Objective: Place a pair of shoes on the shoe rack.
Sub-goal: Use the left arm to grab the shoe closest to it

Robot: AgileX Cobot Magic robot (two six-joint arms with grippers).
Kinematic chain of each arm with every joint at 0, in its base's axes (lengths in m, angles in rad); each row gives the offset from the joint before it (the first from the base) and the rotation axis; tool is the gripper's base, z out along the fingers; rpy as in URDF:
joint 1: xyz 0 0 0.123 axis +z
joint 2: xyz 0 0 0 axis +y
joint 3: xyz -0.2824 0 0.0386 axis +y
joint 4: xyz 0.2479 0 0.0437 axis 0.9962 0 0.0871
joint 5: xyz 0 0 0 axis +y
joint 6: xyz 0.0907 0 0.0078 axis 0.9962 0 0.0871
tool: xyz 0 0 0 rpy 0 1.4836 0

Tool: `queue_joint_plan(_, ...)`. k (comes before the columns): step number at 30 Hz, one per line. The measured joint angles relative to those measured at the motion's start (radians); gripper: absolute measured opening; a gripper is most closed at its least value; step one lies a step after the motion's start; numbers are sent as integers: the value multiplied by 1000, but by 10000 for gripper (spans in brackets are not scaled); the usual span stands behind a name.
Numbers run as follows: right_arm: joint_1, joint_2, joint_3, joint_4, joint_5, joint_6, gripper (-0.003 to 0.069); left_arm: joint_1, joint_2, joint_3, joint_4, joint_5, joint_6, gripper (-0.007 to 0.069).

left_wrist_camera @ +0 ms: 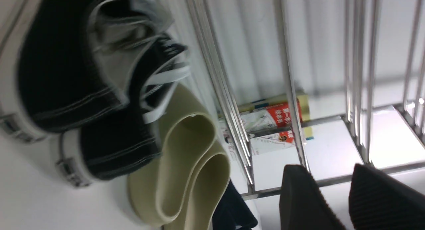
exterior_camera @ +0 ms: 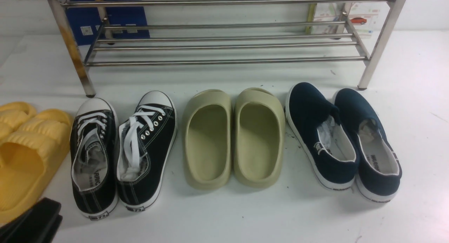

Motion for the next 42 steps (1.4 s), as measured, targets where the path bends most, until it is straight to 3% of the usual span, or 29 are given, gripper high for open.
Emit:
queue_joint_plan(6,0,0,0,0,0,0,239,0,63,-202,59,72,199,211)
queue_joint_plan(11,0,0,0,0,0,0,239,0,293,-347,262,266,229,73)
queue_joint_plan(12,0,0,0,0,0,0,239,0,400,-425,375,384,232,1)
queue_joint_plan(13,0,0,0,0,0,0,239,0,400,-435,375,384,232,1)
queue_joint_plan(16,0,0,0,0,0,0,239,0,591,-595,618,632,235,-13)
queue_joint_plan(21,0,0,0,0,0,0,239,0,759,-756,793,840,236,-13)
queue_joint_plan(31,0,0,0,0,0,0,239,-35,995,-906,822,967,220,-13)
queue_joint_plan(37,0,0,0,0,0,0,239,-152,1217,-994,1028,969,55,-13)
queue_joint_plan(42,0,0,0,0,0,0,239,-161,1372,-1004,1108,912,-81,6)
